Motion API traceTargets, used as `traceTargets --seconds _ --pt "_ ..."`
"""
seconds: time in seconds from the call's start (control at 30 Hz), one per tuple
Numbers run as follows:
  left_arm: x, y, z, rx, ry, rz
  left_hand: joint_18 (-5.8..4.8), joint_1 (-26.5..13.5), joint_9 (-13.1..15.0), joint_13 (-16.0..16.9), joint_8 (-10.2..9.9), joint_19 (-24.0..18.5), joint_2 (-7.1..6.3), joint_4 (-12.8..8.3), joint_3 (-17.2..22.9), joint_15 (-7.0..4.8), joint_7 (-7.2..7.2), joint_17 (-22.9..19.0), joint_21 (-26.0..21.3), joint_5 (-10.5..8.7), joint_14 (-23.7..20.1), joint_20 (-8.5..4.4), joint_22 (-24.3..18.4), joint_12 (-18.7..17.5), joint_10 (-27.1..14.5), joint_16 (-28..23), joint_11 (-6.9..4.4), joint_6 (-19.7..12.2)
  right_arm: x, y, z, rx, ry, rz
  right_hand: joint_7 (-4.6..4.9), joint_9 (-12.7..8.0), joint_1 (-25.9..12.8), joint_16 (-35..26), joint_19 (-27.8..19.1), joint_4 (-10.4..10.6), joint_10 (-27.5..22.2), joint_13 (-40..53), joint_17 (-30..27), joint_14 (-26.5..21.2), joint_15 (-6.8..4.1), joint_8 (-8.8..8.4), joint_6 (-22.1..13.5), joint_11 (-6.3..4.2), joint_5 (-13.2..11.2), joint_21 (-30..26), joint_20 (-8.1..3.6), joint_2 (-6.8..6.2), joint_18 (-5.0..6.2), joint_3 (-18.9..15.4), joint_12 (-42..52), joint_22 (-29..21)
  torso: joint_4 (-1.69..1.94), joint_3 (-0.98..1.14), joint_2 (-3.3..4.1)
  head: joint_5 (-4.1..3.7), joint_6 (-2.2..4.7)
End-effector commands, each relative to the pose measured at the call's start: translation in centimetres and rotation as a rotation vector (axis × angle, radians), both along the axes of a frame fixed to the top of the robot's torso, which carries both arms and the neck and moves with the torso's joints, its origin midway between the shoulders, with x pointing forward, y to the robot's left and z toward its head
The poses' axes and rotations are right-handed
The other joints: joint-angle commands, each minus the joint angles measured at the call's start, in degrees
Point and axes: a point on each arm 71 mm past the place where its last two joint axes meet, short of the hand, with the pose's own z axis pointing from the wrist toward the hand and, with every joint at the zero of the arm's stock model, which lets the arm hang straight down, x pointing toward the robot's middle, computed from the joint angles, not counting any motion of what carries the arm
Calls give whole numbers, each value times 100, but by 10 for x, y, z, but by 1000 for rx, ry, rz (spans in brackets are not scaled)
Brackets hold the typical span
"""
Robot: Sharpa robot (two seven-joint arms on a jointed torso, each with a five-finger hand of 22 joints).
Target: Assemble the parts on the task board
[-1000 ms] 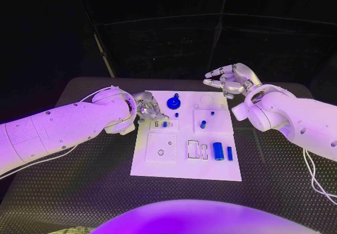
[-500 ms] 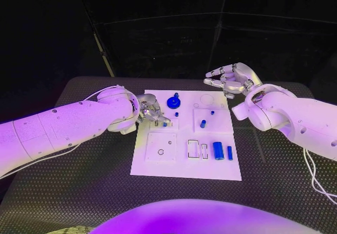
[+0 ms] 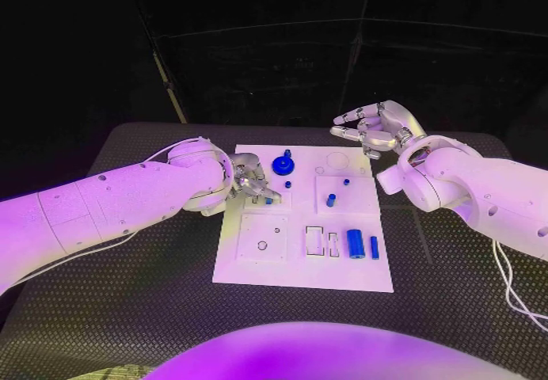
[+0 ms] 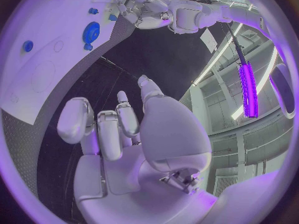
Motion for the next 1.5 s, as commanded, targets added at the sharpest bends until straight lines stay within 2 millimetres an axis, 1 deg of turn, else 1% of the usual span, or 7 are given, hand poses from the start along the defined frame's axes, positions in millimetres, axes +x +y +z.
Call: traceTargets --seconds 0.03,0.6,0.77,1.03,1.23,1.4,1.5 --pt "0 -1 -1 23 17 -20 -109 58 -8 23 49 52 38 -49 27 -43 -15 1510 34 26 590 -5 409 41 54 17 6 77 0 2 1 2 -5 11 4 -4 -54 -27 -49 -1 -25 -4 473 373 19 23 -42 2 -16 -22 -5 -16 53 -39 11 -4 5 0 -1 -2 -12" --pt "3 -3 -4 29 23 -16 -116 250 2 71 131 57 190 -166 156 -80 -63 1510 83 28 590 -39 461 91 80 17 -40 197 0 2 1 2 -4 13 4 -4 -62 -27 -46 8 -24 -3 473 373 20 26 -43 3 -8 -20 -4 -13 52 -48 13 0 2 1 2 4 -40" --pt "3 -3 -4 30 23 -15 -118 590 -5 73 133 55 346 -397 396 -96 -79 1510 98 30 590 -55 484 91 72 17 -59 170 0 3 1 2 -4 13 4 -4 -62 -27 -46 8 -24 -3 473 373 20 26 -43 3 -8 -20 -4 -13 52 -48 13 0 1 0 0 -4 -53" --pt "3 -5 -4 30 25 -20 -123 818 -13 82 144 58 378 -593 587 -110 -99 1510 121 29 590 -67 511 90 76 17 -78 175 0 3 1 3 -4 14 4 -4 -62 -27 -46 8 -24 -3 473 373 20 26 -43 3 -8 -20 -4 -13 52 -48 13 0 7 1 -2 0 -66" --pt "4 -5 -4 11 22 -6 -117 1210 -45 17 103 45 528 -887 1014 -144 -131 1510 100 35 590 -92 514 10 19 17 -115 106 0 3 1 3 -4 15 4 -4 -62 -27 -46 8 -24 -3 473 373 20 26 -43 3 -8 -20 -4 -13 52 -48 13 0 10 3 -4 6 -64" --pt "3 -6 -3 -16 25 9 -120 1236 -78 -29 76 39 454 -1045 1481 -123 -95 1510 97 36 590 -90 531 -53 4 17 -84 73 0 3 1 3 -4 17 3 -3 -66 -24 -45 14 -20 2 480 375 20 30 -43 2 0 -20 -4 -8 52 -54 18 1 5 2 -3 9 -64" --pt "3 -7 -3 -25 26 11 -119 1079 -87 -42 91 38 311 -1148 1995 -115 -74 1510 100 35 590 -81 551 -68 33 17 -65 77 0 4 0 3 -3 17 3 -3 -65 -25 -45 15 -16 6 480 375 20 31 -43 2 7 -20 -4 -6 52 -55 22 1 2 -2 -2 11 -62"
